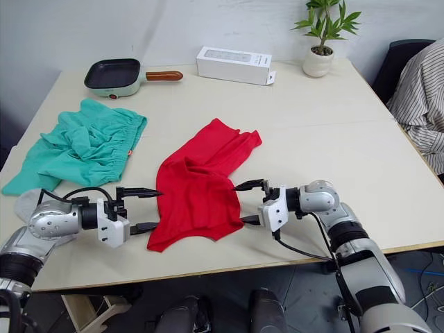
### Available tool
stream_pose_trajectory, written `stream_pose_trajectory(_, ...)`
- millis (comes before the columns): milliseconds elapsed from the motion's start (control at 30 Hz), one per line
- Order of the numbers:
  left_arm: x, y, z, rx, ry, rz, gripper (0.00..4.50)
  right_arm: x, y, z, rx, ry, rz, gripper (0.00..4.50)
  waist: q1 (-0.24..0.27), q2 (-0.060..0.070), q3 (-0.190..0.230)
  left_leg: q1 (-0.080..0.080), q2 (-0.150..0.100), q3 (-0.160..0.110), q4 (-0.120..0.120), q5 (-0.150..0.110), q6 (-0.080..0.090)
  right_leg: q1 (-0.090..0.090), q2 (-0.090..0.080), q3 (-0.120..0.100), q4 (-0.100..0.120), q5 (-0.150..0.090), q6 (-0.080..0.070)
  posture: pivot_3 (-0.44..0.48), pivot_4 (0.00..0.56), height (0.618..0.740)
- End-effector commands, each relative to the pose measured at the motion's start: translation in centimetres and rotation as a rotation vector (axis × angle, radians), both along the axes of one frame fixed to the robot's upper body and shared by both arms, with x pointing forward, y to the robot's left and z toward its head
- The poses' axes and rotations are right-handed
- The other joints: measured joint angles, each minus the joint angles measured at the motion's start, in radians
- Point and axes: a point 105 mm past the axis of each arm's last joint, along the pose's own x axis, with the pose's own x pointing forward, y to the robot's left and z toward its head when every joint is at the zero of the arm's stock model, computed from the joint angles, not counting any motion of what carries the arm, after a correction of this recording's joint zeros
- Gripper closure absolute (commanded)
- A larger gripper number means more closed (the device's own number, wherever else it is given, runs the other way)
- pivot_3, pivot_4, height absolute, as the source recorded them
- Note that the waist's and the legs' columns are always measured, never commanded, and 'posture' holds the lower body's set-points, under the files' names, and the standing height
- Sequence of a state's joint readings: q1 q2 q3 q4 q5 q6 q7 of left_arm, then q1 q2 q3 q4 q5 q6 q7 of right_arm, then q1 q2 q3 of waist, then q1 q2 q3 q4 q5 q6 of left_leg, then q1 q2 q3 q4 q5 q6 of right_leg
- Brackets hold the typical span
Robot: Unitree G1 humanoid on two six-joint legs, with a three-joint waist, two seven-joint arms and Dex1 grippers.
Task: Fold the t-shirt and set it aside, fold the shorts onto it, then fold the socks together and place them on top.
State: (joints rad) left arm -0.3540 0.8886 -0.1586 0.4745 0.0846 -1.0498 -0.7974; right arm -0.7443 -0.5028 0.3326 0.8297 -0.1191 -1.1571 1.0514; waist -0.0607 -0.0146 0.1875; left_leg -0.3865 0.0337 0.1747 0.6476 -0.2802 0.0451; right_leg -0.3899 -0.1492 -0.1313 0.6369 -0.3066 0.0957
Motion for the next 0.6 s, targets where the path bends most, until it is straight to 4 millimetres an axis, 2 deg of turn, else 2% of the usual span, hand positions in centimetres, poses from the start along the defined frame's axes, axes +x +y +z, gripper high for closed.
stream_pose_trajectory(33,-2.4,0.5,-2.3,0.085,0.106,-0.058,0.04,-0.7,0.2,-2.0,-0.073,0.042,0.024,0.00,-0.003,0.000,0.000,0.000,0.000,0.000,0.000,0.000,0.000,0.000,0.000,0.000,0.000,0.000,0.000,0.000,0.150,0.740)
stream_pose_trajectory(167,-3.1,2.9,-1.9,0.115,0.129,0.003,0.04,-0.7,0.1,-2.0,-0.077,0.040,0.028,0.00,-0.017,0.000,0.000,0.000,0.001,0.000,-0.001,0.000,-0.001,-0.001,0.000,0.000,0.000,-0.001,-0.001,0.000,0.150,0.740)
stream_pose_trajectory(233,-3.4,3.4,-2.1,0.123,0.139,0.014,0.04,-0.8,0.3,-2.0,-0.074,0.038,0.032,0.00,-0.019,0.000,0.000,0.000,0.001,0.000,-0.001,0.000,-0.001,-0.001,0.000,0.000,0.000,-0.001,-0.002,0.000,0.150,0.740)
stream_pose_trajectory(400,-3.3,1.1,-3.0,0.090,0.126,-0.026,0.04,-0.8,0.6,-2.1,-0.074,0.040,0.041,0.00,-0.019,0.001,-0.001,0.000,0.001,0.000,-0.001,0.000,-0.001,-0.001,0.000,0.000,0.000,-0.001,-0.002,0.000,0.150,0.740)
stream_pose_trajectory(600,-2.6,-1.6,-4.0,0.063,0.105,-0.076,0.04,-0.8,1.5,-2.1,-0.069,0.046,0.051,0.00,0.001,0.009,-0.011,0.001,-0.001,0.000,0.001,-0.001,0.001,0.001,0.000,0.000,-0.001,-0.001,-0.002,0.000,0.150,0.740)
